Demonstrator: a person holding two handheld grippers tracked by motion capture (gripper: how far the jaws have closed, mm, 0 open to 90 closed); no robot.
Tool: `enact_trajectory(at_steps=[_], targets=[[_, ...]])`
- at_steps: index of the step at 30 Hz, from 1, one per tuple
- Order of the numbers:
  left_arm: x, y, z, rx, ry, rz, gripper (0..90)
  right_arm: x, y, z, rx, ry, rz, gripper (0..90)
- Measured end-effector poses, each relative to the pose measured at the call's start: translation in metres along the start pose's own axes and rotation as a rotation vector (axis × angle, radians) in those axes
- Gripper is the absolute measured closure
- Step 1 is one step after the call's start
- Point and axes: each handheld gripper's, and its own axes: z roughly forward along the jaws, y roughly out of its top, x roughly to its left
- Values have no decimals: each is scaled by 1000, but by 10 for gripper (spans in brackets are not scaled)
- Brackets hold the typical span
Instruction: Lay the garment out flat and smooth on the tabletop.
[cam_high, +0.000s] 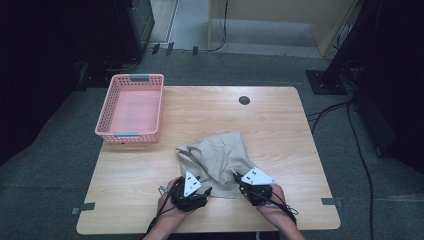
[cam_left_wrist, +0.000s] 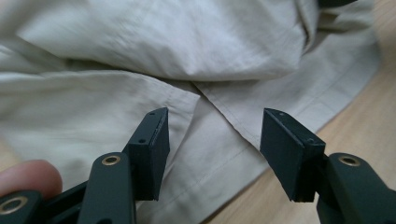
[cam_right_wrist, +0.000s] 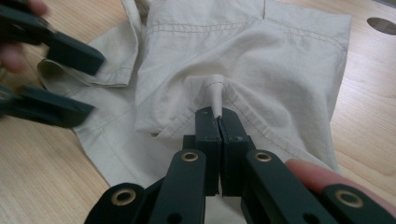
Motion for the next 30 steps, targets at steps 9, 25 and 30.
enact_trajectory(at_steps=[9, 25, 30], targets=[[-3, 2, 8, 2, -19, 28, 610, 0, -1, -1, -2, 14, 13, 893], [14, -12, -8, 11, -186, 28, 900, -17, 14, -10, -47, -34, 51, 893], [16, -16, -13, 12, -207, 47, 900, -37, 30, -6, -74, -88, 78, 893]])
